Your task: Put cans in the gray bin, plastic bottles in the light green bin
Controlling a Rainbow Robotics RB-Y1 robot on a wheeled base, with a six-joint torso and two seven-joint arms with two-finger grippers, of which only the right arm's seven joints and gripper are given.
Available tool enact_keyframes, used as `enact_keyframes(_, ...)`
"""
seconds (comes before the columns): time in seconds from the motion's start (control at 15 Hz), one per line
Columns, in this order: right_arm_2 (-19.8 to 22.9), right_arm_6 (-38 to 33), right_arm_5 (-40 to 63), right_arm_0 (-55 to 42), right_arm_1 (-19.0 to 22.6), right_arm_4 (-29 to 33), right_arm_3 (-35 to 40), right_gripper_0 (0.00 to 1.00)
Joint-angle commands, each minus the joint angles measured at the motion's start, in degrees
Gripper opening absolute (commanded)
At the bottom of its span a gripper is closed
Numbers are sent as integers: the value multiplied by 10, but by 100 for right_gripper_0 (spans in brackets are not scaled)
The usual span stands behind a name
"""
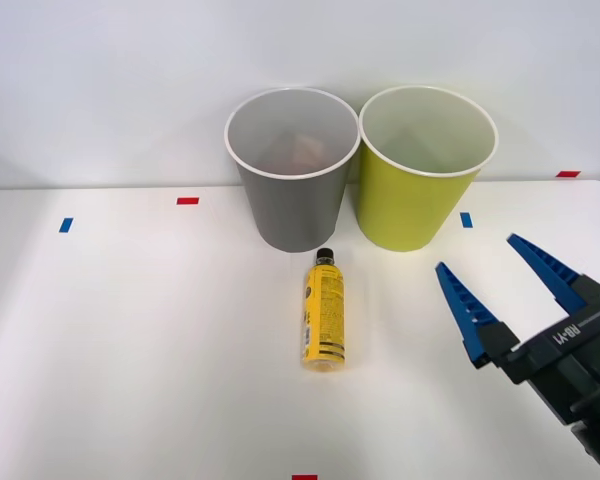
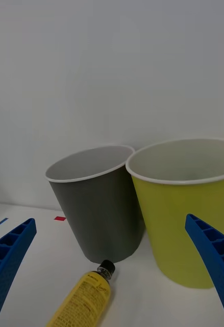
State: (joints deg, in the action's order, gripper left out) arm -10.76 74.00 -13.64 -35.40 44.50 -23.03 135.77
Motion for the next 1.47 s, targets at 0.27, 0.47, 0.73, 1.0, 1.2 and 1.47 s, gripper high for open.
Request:
enact_keyframes(0.27, 35, 3, -13, -122, -65, -7, -1, 100)
enact_keyframes(0.47, 48, 5, 18, -148, -103, -10, -1, 100)
enact_keyframes(0.73, 57, 11, 63, -165, -172, -2, -1, 100)
enact_keyframes(1.0, 47, 33, 63, -196, -238, 23, -1, 100)
enact_keyframes(1.2, 42, 48, 64, -207, -242, 38, -1, 100)
enact_keyframes(1.47, 41, 49, 84, -197, -253, 62, -13, 100)
